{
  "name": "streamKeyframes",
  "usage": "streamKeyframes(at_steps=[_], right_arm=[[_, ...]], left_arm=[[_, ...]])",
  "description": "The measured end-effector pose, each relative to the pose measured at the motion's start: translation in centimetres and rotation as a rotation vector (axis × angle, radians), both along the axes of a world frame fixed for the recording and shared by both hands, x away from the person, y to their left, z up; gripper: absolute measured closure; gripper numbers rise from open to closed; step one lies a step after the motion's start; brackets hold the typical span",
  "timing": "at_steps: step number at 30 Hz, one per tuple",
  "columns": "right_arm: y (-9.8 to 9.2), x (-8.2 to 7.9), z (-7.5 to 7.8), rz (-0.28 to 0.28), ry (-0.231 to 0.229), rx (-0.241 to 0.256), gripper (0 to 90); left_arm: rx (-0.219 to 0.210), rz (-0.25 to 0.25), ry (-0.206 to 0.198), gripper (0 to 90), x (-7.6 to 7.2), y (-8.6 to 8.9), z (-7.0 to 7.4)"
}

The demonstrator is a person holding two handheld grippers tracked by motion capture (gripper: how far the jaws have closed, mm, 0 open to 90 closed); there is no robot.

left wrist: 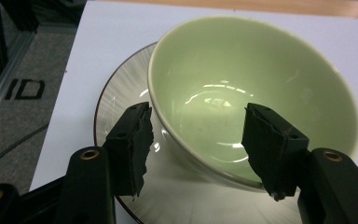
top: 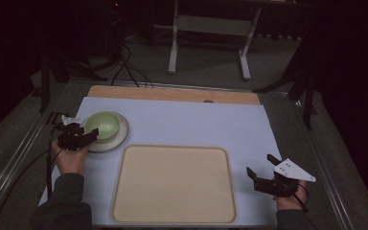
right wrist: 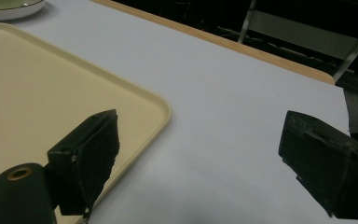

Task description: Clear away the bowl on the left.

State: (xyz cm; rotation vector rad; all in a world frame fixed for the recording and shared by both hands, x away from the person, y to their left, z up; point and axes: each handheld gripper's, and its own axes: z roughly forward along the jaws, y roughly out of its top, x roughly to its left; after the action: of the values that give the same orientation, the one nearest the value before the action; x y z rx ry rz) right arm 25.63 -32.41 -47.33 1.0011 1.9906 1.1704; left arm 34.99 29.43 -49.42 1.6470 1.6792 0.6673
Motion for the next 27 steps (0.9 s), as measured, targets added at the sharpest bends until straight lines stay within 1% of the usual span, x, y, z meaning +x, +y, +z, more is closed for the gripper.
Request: streamKeyframes(at_steps=[4, 5, 8, 9, 10, 11, 13, 16, 17, 19, 20, 23, 27], right_arm=[[0.0, 0.0, 0.0, 0.001, 0.001, 0.000, 12.0], [0.0, 0.0, 0.0, 0.001, 0.001, 0.000, 12.0], [0.0, 0.0, 0.0, 0.001, 0.001, 0.000, 12.0], [0.0, 0.0, 0.0, 0.001, 0.001, 0.000, 12.0], [0.0, 0.0, 0.0, 0.000, 0.002, 0.000, 12.0], [-0.1, 0.0, 0.0, 0.001, -0.001, 0.000, 12.0], [-0.1, -0.1, 0.0, 0.002, -0.001, 0.000, 12.0], [-0.1, -0.1, 0.0, 0.004, -0.001, -0.002, 12.0], [-0.1, -0.1, 0.0, 0.004, -0.001, -0.002, 12.0], [-0.1, -0.1, 0.0, 0.005, 0.000, -0.003, 12.0], [-0.1, -0.1, 0.0, 0.005, 0.000, -0.003, 12.0], [0.0, -0.1, 0.0, 0.005, 0.002, -0.007, 12.1], [-0.1, -0.1, 0.0, 0.004, 0.001, -0.006, 12.0]], left_arm=[[-0.009, 0.008, 0.016, 44.3, 0.3, 0.0, -0.3], [-0.016, 0.015, 0.020, 46.9, 0.4, 0.0, -0.4], [-0.045, 0.030, 0.035, 48.6, 0.8, 0.2, -0.6], [-0.045, 0.030, 0.035, 49.8, 0.8, 0.2, -0.6], [-0.048, 0.037, 0.045, 49.8, 0.9, 0.2, -0.7], [-0.052, 0.039, 0.063, 52.4, 1.1, 0.2, -1.0], [-0.055, 0.042, 0.067, 53.2, 1.2, 0.2, -1.2], [-0.073, 0.061, 0.077, 57.9, 1.3, 0.3, -1.3], [-0.073, 0.061, 0.077, 60.1, 1.3, 0.3, -1.3], [-0.083, 0.078, 0.085, 63.7, 1.4, 0.4, -1.3], [-0.083, 0.078, 0.085, 64.6, 1.4, 0.4, -1.3], [-0.107, 0.096, 0.091, 68.0, 1.5, 0.7, -1.4], [-0.115, 0.103, 0.104, 70.3, 1.6, 0.7, -1.6]])
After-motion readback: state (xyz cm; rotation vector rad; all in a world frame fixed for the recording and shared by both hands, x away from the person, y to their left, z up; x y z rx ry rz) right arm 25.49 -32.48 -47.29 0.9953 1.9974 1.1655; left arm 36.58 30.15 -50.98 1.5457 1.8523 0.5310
